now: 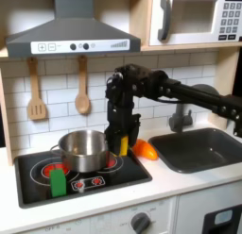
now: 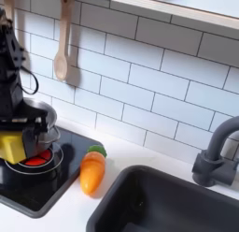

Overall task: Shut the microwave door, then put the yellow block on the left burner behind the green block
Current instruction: 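Put the yellow block on the left burner behind the green block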

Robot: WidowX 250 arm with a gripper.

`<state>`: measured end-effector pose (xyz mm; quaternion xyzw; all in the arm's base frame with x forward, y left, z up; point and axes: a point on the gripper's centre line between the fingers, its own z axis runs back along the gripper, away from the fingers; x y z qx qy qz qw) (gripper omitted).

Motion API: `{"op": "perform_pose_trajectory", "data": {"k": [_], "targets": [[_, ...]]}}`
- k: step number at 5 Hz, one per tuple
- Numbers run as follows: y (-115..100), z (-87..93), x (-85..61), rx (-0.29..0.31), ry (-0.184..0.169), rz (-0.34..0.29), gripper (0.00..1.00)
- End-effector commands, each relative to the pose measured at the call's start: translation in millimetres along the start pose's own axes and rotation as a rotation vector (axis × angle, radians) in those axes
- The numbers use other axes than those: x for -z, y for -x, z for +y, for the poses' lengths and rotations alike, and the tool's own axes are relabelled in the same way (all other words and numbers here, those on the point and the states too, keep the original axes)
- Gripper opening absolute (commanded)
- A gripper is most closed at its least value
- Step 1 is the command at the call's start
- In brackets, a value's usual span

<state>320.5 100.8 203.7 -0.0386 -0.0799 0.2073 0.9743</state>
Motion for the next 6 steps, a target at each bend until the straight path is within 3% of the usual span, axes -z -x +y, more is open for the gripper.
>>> {"op": "perform_pose_trajectory", "data": {"k": [1, 6], "targets": [[-15.4, 4.9, -2.5, -0.065, 0.014, -0.014, 0.00], [-17.7, 54.0, -19.8, -0.188, 0.032, -0.017, 0.00]]}}
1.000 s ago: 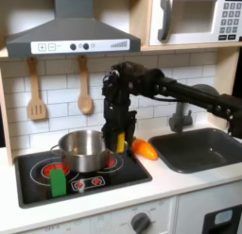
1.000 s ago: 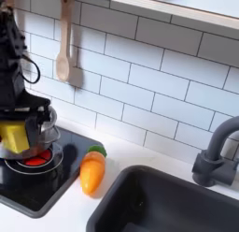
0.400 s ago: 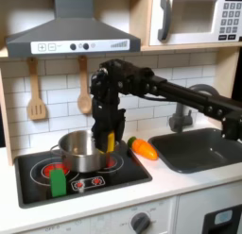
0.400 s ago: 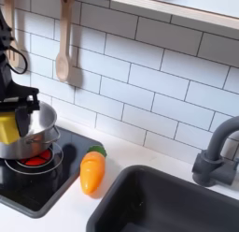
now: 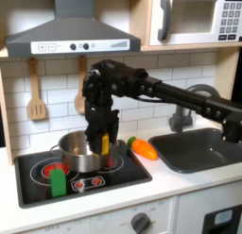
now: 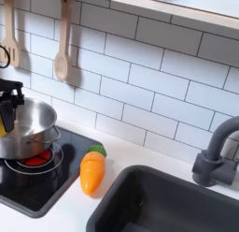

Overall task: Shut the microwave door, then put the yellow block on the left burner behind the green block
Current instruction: 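Put the yellow block on the left burner behind the green block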

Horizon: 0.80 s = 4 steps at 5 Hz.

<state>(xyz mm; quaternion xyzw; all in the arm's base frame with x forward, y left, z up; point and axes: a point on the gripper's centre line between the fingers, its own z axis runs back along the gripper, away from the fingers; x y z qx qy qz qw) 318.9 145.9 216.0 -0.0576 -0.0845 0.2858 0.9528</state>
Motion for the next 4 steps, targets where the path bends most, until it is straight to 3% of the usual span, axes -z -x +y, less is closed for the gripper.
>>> {"op": "perform_pose_trajectory", "data": {"k": [1, 2, 4], "targets": [[-9.4, 31.2, -8.2, -0.076, 0.003, -0.017, 0.00], [-18.7, 46.0, -21.4, -0.131, 0.002, -0.056, 0.00], [-24.6, 76.5, -17.9, -0.219, -0.022, -0.066, 0.00]]}}
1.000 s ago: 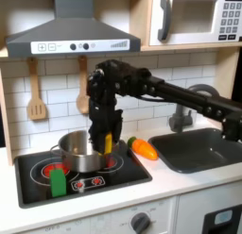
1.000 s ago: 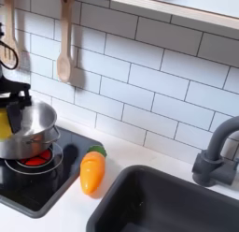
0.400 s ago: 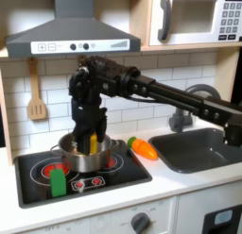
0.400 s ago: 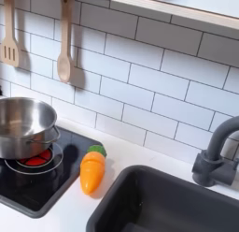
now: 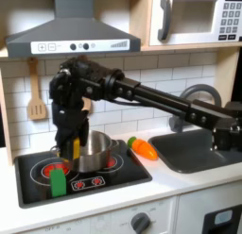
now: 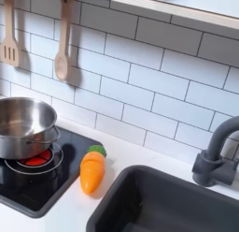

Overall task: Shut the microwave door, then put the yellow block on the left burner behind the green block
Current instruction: 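Put the yellow block on the left burner behind the green block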

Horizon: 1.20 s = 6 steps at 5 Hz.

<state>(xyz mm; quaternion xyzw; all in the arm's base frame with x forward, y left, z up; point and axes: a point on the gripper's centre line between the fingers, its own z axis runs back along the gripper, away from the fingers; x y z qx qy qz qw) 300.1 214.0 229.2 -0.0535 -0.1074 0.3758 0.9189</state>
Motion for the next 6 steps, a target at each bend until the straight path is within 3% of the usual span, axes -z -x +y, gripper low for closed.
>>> {"op": "perform_pose_trajectory", "data": {"k": [1, 3, 4, 6], "targets": [[-2.1, 13.6, 4.1, -0.032, -0.026, -0.015, 0.00], [-0.3, 16.1, 22.4, -0.029, -0.061, 0.010, 0.00], [-4.1, 17.7, 22.8, -0.044, -0.071, -0.002, 0.00], [-12.9, 9.3, 37.1, -0.064, -0.070, 0.025, 0.00]]}}
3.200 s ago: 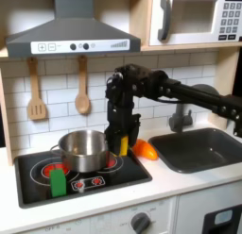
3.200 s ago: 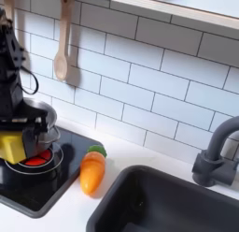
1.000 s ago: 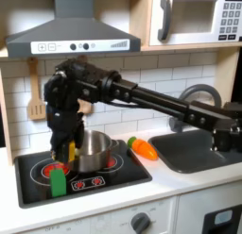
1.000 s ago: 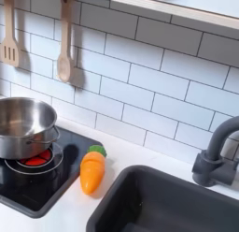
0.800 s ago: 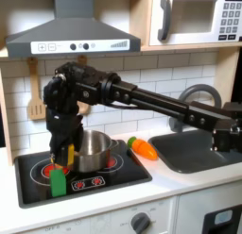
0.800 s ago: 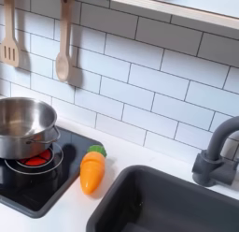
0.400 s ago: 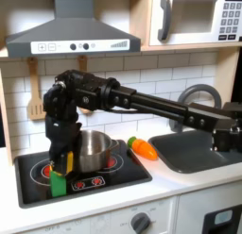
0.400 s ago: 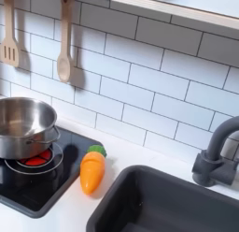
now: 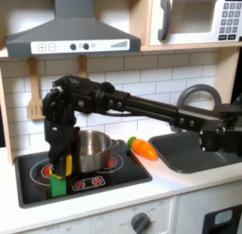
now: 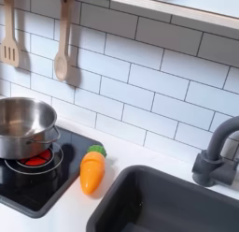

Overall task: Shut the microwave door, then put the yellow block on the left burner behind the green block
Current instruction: 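Put the yellow block on the left burner behind the green block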

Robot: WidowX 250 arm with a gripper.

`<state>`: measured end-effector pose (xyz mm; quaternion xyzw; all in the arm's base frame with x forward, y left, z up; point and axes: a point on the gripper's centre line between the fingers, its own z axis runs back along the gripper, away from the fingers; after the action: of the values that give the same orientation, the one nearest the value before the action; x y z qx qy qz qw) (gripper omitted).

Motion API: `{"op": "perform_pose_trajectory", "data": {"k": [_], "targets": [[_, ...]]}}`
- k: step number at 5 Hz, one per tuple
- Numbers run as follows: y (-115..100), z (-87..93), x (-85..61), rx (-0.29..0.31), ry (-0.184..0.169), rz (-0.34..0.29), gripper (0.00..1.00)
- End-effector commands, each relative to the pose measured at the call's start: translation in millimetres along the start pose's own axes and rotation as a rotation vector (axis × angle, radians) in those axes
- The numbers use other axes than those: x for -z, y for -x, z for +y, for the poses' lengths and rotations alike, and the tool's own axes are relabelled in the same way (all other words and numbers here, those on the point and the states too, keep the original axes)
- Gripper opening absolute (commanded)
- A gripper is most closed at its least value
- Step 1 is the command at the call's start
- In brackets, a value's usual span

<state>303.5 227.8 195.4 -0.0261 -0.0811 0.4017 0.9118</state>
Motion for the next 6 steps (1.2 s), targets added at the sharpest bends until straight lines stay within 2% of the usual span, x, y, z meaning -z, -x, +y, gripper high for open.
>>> {"op": "perform_pose_trajectory", "data": {"k": [1, 3, 6], "targets": [[-13.4, -9.1, 2.6, -0.024, 0.010, -0.004, 0.00], [-17.2, -16.3, 4.5, -0.025, 0.006, -0.004, 0.00], [-16.7, -13.2, 8.1, -0.039, 0.000, 0.008, 0.00]]}}
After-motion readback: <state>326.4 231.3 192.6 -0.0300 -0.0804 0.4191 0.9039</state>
